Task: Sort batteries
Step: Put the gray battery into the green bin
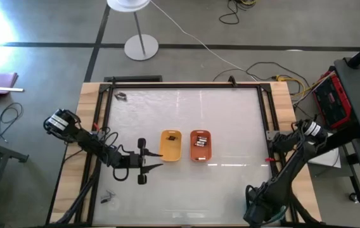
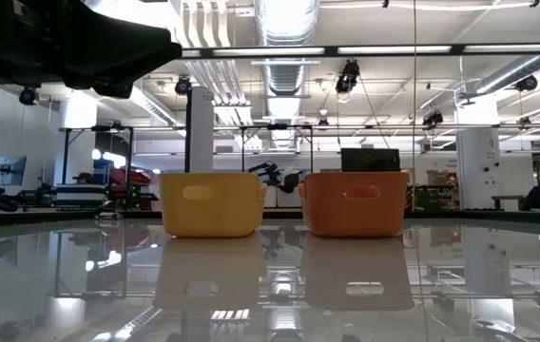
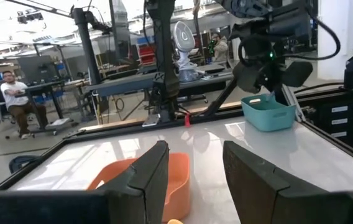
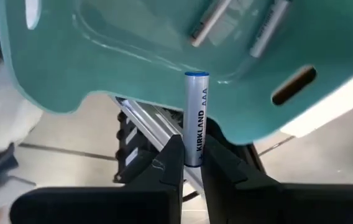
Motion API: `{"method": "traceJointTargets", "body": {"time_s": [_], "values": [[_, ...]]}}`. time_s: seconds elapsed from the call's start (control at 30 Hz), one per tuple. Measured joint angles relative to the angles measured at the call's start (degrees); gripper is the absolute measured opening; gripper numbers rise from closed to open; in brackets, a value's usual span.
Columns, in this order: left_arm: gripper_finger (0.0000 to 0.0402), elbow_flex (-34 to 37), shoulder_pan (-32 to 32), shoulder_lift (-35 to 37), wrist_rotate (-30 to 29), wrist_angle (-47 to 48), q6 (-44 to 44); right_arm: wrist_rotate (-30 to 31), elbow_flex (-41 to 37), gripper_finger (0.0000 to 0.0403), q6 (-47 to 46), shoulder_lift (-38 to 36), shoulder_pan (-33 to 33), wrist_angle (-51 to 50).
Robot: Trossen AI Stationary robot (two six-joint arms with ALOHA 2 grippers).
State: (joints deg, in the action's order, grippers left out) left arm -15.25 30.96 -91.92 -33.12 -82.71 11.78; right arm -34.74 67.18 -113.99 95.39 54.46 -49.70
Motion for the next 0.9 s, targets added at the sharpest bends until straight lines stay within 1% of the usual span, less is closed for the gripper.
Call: {"method": "traceJointTargets", "body": {"time_s": [0.27, 0.4, 0.6, 0.8, 0.9], "values": [[0.0136, 0.0, -0.4, 0.0, 0.0, 0.3, 0.0, 0.3, -5.7, 0.0027, 9.0, 0.0, 0.0, 2.0], [0.0136, 0.0, -0.5, 0.0, -0.4, 0.3, 0.3, 3.4, -6.9, 0.0027, 12.7, 0.0, 0.0, 3.1], [0.0136, 0.0, -0.6, 0.0, -0.9, 0.6, 0.4, 5.0, -7.8, 0.0027, 13.7, 0.0, 0.0, 4.4], [0.0136, 0.0, -0.6, 0.0, -0.9, 1.0, 0.6, 4.9, -10.3, 0.0027, 14.5, 0.0, 0.0, 8.2], [0.0136, 0.0, -0.6, 0.0, -0.9, 1.1, 0.6, 4.9, -10.8, 0.0027, 14.1, 0.0, 0.0, 8.5]]}}
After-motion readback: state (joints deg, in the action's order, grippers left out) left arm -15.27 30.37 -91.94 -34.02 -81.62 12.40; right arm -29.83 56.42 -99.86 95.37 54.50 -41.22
